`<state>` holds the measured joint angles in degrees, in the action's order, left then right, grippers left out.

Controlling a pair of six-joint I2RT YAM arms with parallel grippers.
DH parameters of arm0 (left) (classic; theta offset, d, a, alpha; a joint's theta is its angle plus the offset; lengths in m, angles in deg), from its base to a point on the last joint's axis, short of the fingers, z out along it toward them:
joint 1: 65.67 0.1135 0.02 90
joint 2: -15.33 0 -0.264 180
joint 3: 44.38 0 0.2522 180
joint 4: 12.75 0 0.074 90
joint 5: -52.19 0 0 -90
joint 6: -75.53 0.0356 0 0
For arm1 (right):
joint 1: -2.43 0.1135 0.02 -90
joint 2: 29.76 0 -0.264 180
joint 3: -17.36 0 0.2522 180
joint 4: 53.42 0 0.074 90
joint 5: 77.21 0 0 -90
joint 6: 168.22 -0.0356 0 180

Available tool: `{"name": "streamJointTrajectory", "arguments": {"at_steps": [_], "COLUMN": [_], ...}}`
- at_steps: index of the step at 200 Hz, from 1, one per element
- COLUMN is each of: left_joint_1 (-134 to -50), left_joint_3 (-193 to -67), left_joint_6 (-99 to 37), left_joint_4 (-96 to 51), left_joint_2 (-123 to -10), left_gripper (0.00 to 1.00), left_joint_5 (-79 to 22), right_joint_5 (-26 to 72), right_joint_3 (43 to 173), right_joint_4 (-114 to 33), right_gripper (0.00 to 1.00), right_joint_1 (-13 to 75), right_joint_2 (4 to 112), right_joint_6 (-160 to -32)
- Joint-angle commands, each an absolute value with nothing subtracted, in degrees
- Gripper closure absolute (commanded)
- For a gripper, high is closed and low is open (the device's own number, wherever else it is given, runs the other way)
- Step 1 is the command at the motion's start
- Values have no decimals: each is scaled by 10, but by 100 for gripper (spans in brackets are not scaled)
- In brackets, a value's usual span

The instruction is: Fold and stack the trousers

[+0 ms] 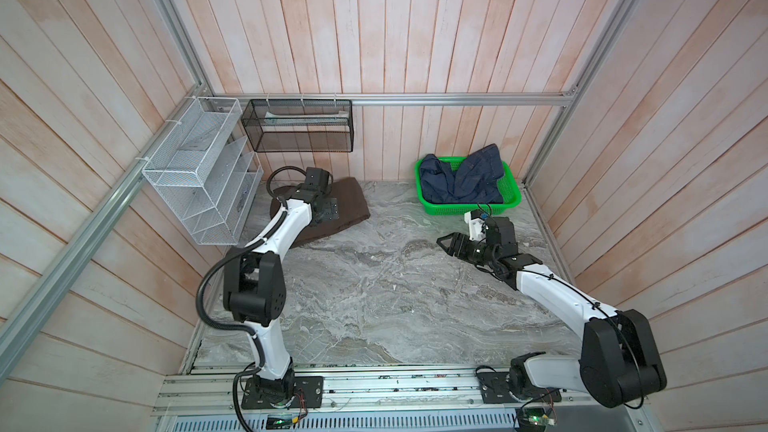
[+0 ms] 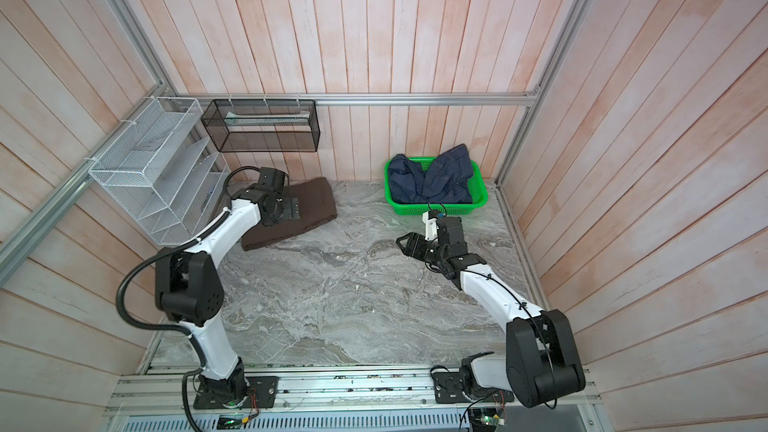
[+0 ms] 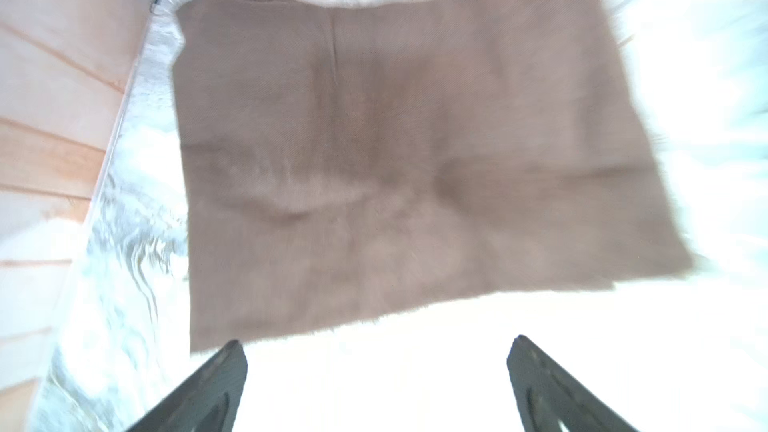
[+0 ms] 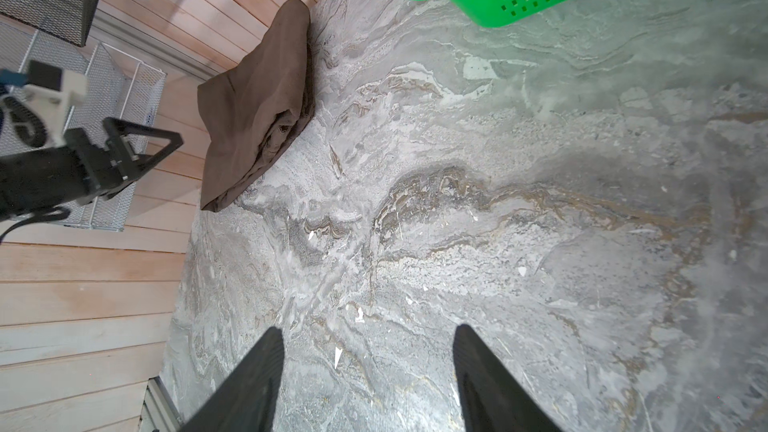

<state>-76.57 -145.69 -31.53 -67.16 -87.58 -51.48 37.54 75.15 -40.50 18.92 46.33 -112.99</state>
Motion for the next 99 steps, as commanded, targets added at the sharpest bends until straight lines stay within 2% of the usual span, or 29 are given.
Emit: {"name": "streamJointTrajectory", "arguments": {"at_steps": [1,40,99], "left_joint_1": [-756,-719,-666], "left_joint_3": [-1363,-1256,-1290], "left_joint_6": [-391,-415,-387], "left_joint_4": [-671,-590,-556], "left_joint_2": [-871,-870,-949], "left_gripper": [0,0,0], "left_joint_5": [-488,-451,-455], "right_joint_5": [379,372,354], "right_joint_3": [758,761,756], "right_joint_4": [-420,-413,-397], "right_gripper": [34,34,34], "right_joint_1": [199,210,215], "right_joint_2": [469,464,448], "right_joint_6": [-1136,-1138,-1137]}}
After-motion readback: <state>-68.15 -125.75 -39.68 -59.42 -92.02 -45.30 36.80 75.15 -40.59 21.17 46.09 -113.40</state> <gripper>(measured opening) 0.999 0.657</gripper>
